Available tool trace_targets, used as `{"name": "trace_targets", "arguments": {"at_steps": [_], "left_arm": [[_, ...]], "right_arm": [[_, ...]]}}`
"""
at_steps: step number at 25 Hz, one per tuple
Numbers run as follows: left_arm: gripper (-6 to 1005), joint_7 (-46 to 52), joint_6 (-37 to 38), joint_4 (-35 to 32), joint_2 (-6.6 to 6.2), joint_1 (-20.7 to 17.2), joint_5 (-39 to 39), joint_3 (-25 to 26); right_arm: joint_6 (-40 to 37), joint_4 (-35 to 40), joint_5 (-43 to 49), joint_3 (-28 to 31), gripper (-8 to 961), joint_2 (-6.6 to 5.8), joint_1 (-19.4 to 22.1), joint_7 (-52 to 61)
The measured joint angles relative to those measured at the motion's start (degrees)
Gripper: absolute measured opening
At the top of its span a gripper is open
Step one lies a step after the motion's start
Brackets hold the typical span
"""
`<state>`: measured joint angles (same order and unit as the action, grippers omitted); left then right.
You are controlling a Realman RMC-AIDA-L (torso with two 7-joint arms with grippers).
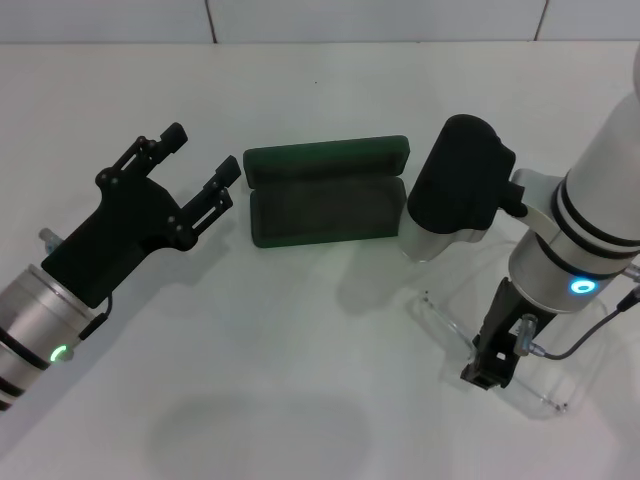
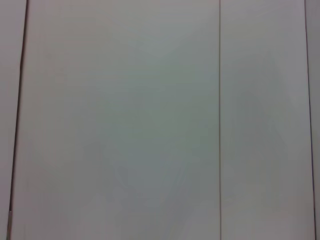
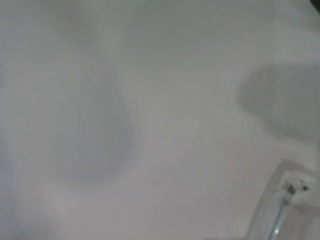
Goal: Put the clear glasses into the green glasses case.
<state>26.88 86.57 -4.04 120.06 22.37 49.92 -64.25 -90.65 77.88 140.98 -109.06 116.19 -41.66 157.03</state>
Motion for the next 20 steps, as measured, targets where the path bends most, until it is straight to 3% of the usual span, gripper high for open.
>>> {"name": "trace_targets", "arguments": {"at_steps": [5,20], "left_arm": [[731,0.0,0.0,0.0,0.00,-0.1,0.0,0.0],[730,-3.0,-0.1,0.9,0.61,-0.6,-2.0,0.5]], "right_arm": [[0.2,0.4,0.0,-1.2,256,0.00,-0.1,-0.2],[-0.8,1.0,0.2,0.3,151,-0.27,0.4,-4.7]]}}
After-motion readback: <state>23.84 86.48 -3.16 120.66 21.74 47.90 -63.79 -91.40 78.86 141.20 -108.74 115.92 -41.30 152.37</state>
